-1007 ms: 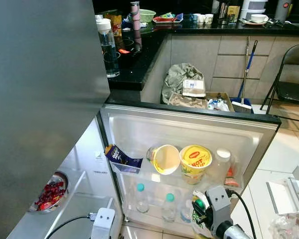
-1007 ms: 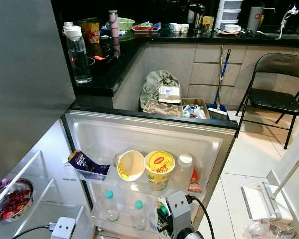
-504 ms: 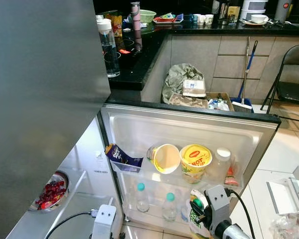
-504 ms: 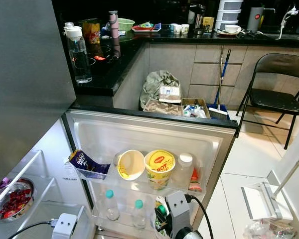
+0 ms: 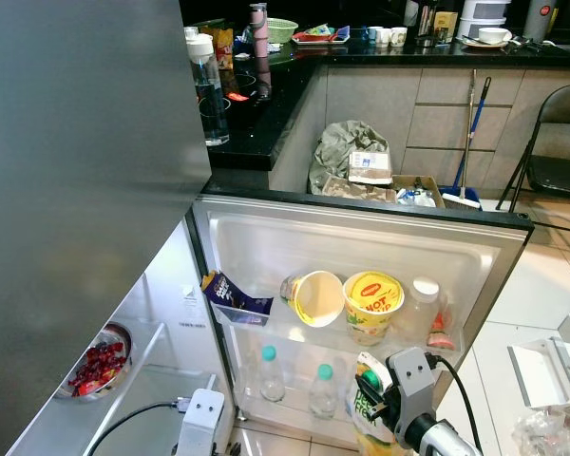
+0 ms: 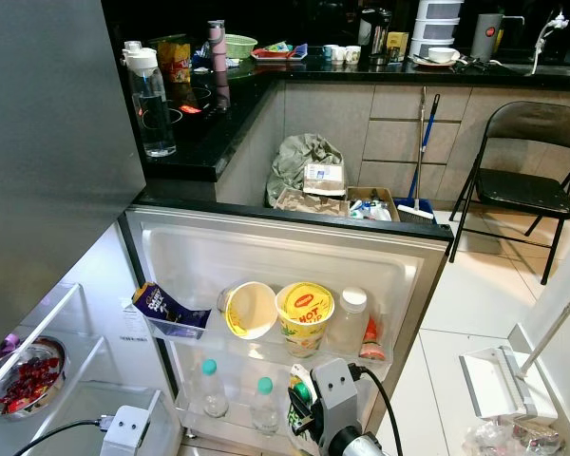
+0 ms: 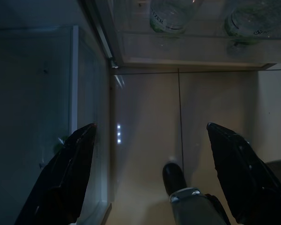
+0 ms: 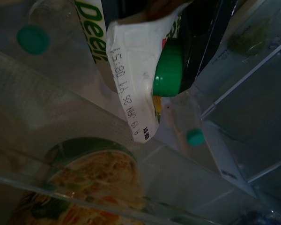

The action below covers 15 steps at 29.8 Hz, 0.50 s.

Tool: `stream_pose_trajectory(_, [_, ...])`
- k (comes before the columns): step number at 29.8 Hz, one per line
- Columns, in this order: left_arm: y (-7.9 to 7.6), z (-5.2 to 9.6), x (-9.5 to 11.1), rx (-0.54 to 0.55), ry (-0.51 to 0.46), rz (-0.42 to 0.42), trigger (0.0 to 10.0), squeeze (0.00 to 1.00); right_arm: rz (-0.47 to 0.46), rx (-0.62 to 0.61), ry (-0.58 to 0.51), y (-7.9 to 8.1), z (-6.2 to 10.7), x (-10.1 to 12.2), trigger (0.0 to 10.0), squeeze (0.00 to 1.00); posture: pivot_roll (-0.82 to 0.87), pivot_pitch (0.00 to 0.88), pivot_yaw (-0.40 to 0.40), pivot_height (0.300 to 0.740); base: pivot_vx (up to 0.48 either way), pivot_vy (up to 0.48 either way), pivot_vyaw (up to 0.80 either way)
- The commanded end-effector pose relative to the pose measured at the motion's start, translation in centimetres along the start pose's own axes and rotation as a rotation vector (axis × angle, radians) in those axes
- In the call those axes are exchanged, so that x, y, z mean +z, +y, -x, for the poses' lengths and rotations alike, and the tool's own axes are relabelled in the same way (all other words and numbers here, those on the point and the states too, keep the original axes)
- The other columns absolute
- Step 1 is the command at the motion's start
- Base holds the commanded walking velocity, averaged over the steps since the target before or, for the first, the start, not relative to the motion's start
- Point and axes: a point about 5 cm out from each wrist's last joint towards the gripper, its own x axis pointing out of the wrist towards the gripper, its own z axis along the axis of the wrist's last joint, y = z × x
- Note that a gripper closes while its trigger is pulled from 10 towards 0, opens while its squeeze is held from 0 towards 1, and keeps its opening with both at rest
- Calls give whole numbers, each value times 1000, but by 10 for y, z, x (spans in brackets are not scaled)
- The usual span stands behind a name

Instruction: Restocking fridge

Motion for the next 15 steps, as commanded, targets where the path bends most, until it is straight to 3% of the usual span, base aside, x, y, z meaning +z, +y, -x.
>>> stream_pose_trajectory(1, [0, 2, -7, -3, 26, -2, 10000, 0, 4, 16, -7, 1, -1, 3, 10000, 0, -114, 119, 29, 681, 0, 0, 0])
stream_pose_trajectory(15, [1, 4, -13, 30, 26, 23, 10000, 0, 49, 70, 1, 5, -3, 5, 10000, 0, -107, 115, -14, 671, 0, 0, 0])
